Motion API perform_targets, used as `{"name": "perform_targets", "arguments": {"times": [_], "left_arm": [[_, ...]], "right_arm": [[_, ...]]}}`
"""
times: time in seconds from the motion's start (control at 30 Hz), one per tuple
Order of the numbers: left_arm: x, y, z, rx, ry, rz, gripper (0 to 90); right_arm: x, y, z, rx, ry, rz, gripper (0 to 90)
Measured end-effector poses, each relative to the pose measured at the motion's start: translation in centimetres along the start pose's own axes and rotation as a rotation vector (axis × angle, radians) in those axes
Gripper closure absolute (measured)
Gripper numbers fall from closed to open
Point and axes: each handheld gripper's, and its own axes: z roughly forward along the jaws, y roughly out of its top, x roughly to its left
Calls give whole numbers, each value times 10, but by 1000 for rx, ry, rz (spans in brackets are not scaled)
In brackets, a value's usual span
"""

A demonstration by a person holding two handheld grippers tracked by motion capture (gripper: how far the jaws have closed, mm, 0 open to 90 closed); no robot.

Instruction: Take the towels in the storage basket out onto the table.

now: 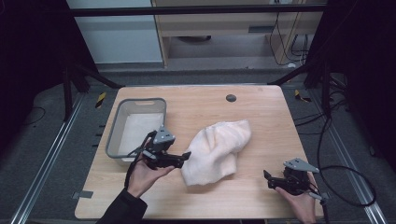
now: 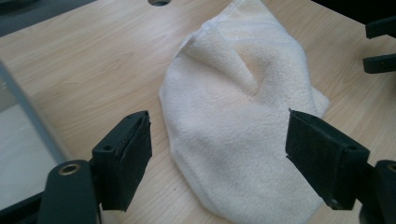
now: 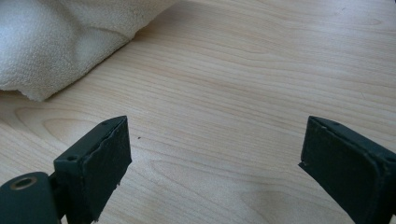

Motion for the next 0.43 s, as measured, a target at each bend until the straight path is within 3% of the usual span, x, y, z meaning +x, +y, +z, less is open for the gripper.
{"name": "perform_targets", "arguments": {"times": [0.17, 0.43], "left_arm": [[11, -13, -16, -16, 44, -19, 221], [27, -39, -49, -87, 124, -85, 222]], "right_arm": [[0, 0, 0, 4, 3, 1, 78], [0, 0, 0, 4, -2, 14, 78]]}}
